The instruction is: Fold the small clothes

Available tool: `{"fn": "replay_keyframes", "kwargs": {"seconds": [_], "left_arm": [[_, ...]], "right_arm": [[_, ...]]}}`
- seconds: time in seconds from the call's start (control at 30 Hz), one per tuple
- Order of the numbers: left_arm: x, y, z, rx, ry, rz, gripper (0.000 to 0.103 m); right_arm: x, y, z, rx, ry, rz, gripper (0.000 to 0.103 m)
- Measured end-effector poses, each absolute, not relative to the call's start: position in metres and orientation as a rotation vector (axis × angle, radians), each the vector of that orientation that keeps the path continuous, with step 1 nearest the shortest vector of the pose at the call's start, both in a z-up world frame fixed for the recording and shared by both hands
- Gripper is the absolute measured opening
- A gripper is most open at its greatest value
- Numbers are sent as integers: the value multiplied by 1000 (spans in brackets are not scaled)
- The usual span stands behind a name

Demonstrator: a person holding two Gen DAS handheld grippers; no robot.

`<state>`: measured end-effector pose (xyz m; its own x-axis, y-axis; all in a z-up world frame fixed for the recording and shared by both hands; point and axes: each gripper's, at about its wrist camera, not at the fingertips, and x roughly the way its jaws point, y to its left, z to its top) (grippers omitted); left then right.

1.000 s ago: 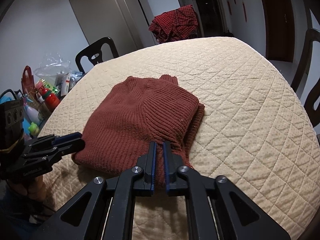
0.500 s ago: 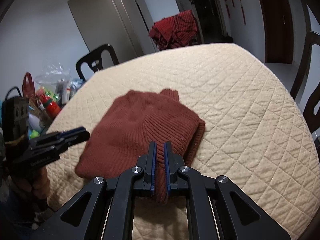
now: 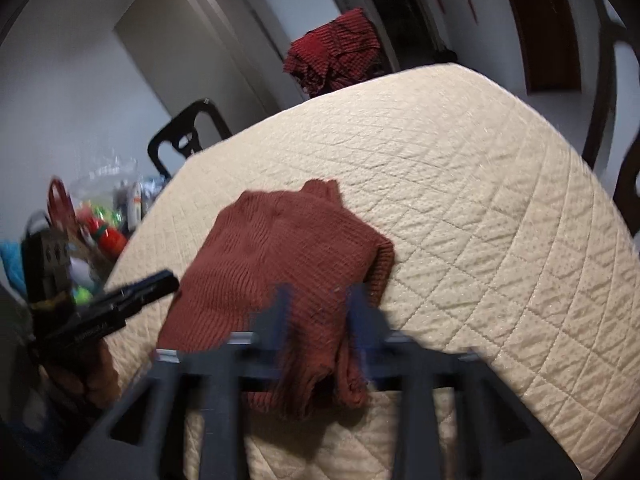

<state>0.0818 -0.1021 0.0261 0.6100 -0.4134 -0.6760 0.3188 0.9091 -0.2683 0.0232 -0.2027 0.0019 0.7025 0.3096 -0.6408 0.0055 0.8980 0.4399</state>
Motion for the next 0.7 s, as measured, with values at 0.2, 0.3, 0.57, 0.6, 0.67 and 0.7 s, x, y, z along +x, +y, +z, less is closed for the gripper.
{"fn": "replay_keyframes", "kwargs": {"seconds": [0.2, 0.3, 0.57, 0.6, 0.67, 0.7], "left_arm": [[92, -96, 10, -212, 866, -451, 47], [95, -95, 4, -248, 884, -463, 51], [93, -90, -3, -318, 903, -484, 56], [92, -91, -3, -317, 904, -493, 56], [90, -91, -4, -325, 910, -509, 56], [91, -91, -5, -332, 912, -513, 56]], "right_arm": [[42, -222, -22, 571, 843, 209, 61], [46, -224, -26, 597, 839, 235, 61], [43, -219, -28, 611, 860, 324, 62], [41, -215, -29, 608, 874, 342, 62], [37, -212, -29, 595, 867, 345, 61], [37, -212, -29, 595, 868, 345, 60]]}}
